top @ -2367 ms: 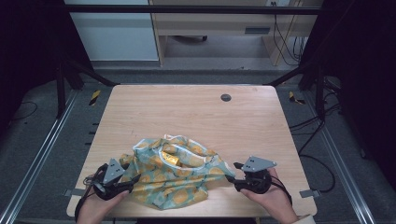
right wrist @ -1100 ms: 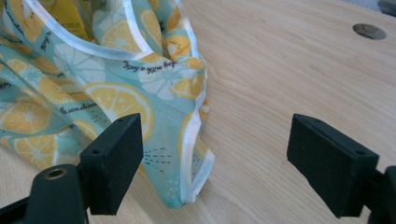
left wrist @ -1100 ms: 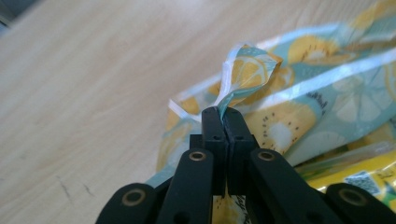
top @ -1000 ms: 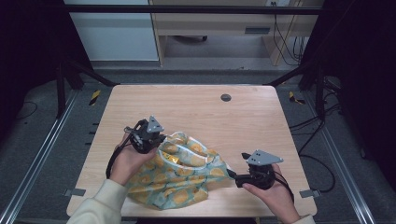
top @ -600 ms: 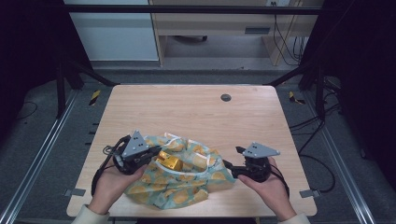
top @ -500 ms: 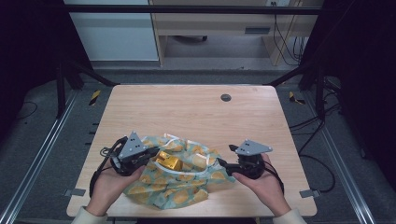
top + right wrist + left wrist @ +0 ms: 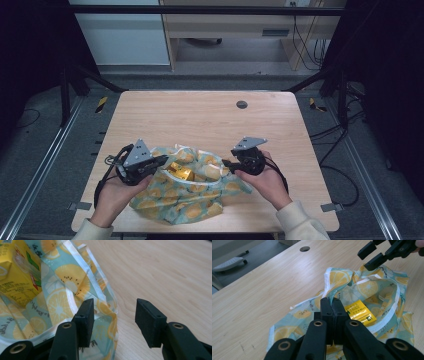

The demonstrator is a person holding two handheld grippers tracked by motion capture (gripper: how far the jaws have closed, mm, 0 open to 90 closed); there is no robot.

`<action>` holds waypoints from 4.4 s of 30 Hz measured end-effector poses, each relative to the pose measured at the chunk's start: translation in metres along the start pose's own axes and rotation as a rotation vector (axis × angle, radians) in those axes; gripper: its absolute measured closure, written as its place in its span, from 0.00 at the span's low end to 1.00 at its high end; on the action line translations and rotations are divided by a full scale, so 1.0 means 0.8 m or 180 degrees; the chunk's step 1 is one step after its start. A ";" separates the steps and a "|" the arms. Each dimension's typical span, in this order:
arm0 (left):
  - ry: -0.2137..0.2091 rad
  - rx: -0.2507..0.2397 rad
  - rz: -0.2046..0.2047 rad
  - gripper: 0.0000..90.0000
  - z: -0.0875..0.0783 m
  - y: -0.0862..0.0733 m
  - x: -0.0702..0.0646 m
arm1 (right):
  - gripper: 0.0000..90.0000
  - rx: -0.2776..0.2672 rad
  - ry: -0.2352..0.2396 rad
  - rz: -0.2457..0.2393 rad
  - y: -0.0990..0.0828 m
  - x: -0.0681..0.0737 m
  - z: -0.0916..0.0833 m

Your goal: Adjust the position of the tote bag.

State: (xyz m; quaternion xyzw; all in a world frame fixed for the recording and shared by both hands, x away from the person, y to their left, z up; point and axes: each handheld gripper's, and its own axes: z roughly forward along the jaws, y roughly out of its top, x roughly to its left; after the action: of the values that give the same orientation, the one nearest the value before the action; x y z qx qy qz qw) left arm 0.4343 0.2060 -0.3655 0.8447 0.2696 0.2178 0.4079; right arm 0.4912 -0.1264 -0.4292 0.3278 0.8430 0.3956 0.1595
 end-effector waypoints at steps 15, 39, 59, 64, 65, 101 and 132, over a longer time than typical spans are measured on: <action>0.0054 -0.0091 -0.0004 1.00 -0.024 -0.004 0.001 | 1.00 -0.0116 0.0114 -0.0006 -0.006 -0.001 -0.021; -0.0244 -0.0120 -0.0186 1.00 -0.032 -0.109 -0.031 | 1.00 -0.0476 0.0401 -0.0403 -0.073 0.057 -0.085; -0.0395 0.0713 0.0116 1.00 0.027 -0.128 -0.056 | 1.00 0.0232 0.0357 -0.0357 -0.103 0.042 -0.046; -0.0381 0.0756 0.0102 1.00 0.030 -0.130 -0.055 | 1.00 0.0293 0.0366 -0.0376 -0.105 0.044 -0.043; -0.0383 0.0771 0.0101 1.00 0.031 -0.131 -0.055 | 1.00 0.0328 0.0359 -0.0364 -0.105 0.045 -0.042; -0.0354 0.0844 0.0163 1.00 0.036 -0.134 -0.055 | 0.19 -0.0155 0.0462 -0.0415 -0.026 0.018 -0.111; -0.0331 0.0817 0.0217 1.00 0.034 -0.132 -0.055 | 0.35 0.0622 0.0531 -0.0872 0.041 0.074 0.050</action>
State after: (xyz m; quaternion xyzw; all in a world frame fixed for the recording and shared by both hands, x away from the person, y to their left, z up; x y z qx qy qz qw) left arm 0.3876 0.2175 -0.4726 0.9088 0.2448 0.1512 0.3022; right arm 0.4830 -0.0484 -0.4304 0.1899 0.9244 0.3123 0.1088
